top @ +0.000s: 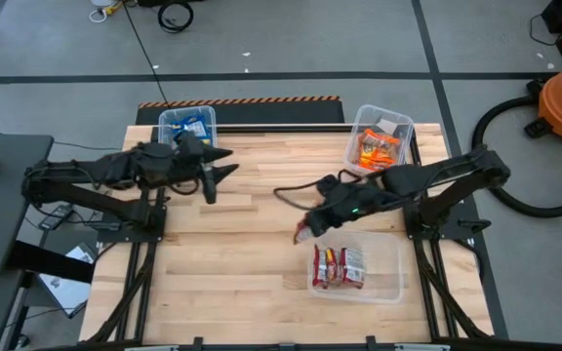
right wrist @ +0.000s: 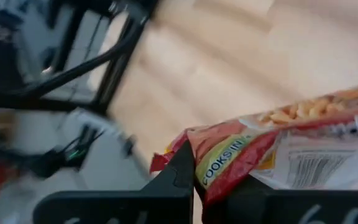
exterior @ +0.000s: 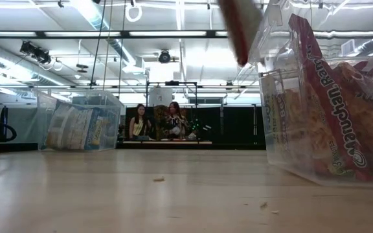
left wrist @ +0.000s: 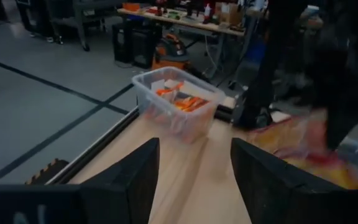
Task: Sort Maruchan noodles
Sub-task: Put the red noodle pack into the bottom transparent bin
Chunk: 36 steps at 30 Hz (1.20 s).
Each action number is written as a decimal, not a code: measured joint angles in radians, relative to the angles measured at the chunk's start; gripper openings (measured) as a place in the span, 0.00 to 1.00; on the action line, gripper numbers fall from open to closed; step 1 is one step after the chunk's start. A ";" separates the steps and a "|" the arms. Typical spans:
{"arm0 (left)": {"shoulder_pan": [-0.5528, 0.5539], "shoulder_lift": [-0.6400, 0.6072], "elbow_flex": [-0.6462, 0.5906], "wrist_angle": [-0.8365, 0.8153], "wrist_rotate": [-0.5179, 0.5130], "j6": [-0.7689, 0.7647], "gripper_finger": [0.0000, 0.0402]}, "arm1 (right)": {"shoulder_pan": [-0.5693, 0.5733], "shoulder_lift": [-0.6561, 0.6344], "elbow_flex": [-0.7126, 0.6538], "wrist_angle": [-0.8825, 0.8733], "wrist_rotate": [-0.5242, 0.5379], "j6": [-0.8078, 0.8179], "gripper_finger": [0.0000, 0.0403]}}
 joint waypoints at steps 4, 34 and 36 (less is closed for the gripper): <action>-0.003 -0.036 0.002 -0.097 0.000 0.000 0.50 | 0.002 -0.086 0.000 -0.019 -0.105 0.086 0.02; -0.169 -0.045 0.001 -0.307 0.153 -0.053 0.49 | 0.135 -0.130 -0.074 -0.471 -0.776 0.369 0.02; -0.191 -0.045 0.001 -0.306 0.152 -0.054 0.49 | 0.135 -0.130 -0.119 -0.439 -0.793 0.377 0.02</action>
